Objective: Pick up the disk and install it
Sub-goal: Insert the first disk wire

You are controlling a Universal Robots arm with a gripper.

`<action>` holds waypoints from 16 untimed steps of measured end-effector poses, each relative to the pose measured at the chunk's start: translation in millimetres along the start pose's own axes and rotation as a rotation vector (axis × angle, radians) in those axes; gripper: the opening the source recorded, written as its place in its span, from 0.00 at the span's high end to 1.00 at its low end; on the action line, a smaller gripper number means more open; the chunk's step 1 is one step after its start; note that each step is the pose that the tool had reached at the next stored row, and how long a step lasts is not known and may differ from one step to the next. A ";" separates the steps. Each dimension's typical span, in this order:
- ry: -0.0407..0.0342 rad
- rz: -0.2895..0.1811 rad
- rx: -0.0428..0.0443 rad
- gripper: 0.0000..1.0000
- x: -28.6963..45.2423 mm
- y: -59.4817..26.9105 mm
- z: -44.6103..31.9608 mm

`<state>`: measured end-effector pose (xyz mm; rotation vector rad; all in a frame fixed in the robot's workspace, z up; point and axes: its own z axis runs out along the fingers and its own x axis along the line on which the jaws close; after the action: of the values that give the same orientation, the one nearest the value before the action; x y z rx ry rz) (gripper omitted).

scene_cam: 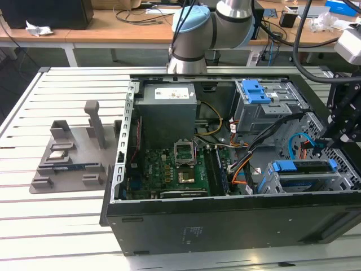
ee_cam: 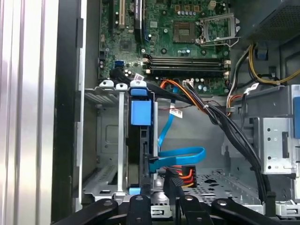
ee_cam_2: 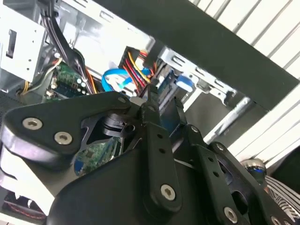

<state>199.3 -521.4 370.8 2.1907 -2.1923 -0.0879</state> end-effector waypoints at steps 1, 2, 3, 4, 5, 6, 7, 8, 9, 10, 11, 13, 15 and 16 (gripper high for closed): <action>0.0011 0.000 0.0000 0.70 -1.7 -0.1 1.2; 0.0023 0.000 0.0000 0.70 -5.5 -0.2 3.4; 0.0052 0.001 0.0000 0.70 -9.2 -0.4 7.0; 0.0107 0.001 0.0000 0.70 -8.8 -0.6 8.6; 0.0147 0.001 0.0000 0.70 -7.7 -0.7 9.8; 0.0174 0.001 0.0000 0.70 -7.3 -0.7 10.3; 0.0188 0.001 0.0001 0.70 -7.2 -0.7 10.3; 0.0191 0.002 0.0000 0.70 -7.2 -0.7 10.3; 0.0202 0.002 0.0000 0.70 -7.1 -0.8 12.9; 0.0212 0.002 0.0000 0.70 -7.1 -0.9 13.3; 0.0214 0.002 0.0000 0.70 -7.1 -0.9 13.3; 0.0215 0.002 0.0000 0.70 -7.1 -0.9 13.4; 0.0219 0.002 0.0000 0.70 -7.1 -0.9 13.4; 0.0220 0.002 0.0000 0.71 -7.1 -0.9 13.5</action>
<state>199.3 -514.2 357.4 2.1790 -2.1828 -0.0634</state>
